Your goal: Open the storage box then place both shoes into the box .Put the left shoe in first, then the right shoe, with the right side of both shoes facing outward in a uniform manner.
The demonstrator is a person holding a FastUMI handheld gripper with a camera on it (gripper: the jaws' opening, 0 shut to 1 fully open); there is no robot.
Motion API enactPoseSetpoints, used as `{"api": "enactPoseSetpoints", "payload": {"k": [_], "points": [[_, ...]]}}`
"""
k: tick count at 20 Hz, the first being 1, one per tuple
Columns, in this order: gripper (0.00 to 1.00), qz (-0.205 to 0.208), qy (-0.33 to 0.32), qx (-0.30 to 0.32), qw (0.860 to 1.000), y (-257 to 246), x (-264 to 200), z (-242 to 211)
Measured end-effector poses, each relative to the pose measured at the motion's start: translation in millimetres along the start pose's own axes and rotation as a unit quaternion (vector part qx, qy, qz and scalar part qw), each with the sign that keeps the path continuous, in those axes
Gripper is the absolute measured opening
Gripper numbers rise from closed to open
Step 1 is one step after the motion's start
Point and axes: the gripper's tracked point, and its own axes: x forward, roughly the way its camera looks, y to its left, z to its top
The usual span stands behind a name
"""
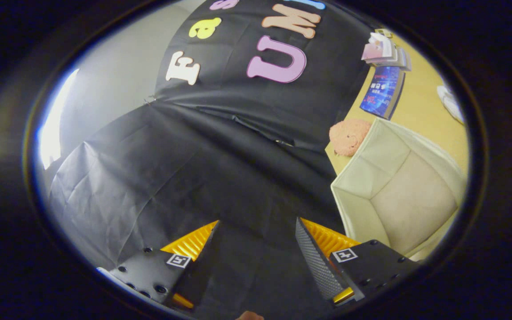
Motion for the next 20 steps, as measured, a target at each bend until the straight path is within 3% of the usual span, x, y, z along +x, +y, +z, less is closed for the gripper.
{"api": "enactPoseSetpoints", "payload": {"k": [7, 12, 15, 20], "points": [[0.99, -0.065, -0.019, -0.122, 0.99, -28, -54, 75], [0.99, -0.124, -0.023, -0.159, 0.979, -82, -89, 122], [1.0, -0.191, -0.011, -0.199, 0.961, -135, -123, 146], [1.0, -0.308, 0.024, -0.259, 0.915, -235, -188, 186]]}}
